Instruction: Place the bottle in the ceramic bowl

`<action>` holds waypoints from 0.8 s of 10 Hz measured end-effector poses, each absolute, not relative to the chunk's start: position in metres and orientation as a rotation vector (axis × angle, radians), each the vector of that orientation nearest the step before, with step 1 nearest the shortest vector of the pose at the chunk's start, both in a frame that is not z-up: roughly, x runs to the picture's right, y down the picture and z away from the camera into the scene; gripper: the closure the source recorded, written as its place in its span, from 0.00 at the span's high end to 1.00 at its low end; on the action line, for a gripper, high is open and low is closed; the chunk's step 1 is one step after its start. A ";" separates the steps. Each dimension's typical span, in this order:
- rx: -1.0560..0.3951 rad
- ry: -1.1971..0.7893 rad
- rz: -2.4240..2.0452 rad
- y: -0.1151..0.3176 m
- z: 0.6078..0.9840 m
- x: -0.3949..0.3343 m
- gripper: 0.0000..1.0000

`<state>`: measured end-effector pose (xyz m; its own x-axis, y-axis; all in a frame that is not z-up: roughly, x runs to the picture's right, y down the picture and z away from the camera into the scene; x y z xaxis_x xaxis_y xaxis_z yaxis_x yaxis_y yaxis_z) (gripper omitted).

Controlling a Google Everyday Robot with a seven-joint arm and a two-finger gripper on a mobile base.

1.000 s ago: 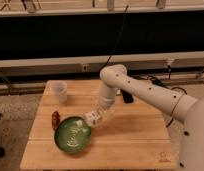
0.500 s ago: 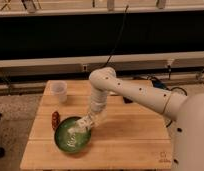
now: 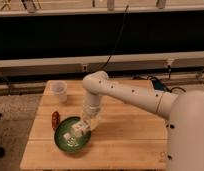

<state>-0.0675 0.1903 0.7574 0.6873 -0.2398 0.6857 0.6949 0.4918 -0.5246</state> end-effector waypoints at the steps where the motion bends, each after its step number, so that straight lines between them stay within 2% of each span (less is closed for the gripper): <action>1: -0.883 -0.588 -0.612 0.190 0.757 -0.070 0.24; 6: -0.857 -0.634 -0.632 0.185 0.753 -0.086 0.73; 7: -0.853 -0.644 -0.630 0.184 0.753 -0.087 0.79; 8: -0.850 -0.650 -0.627 0.183 0.753 -0.087 0.80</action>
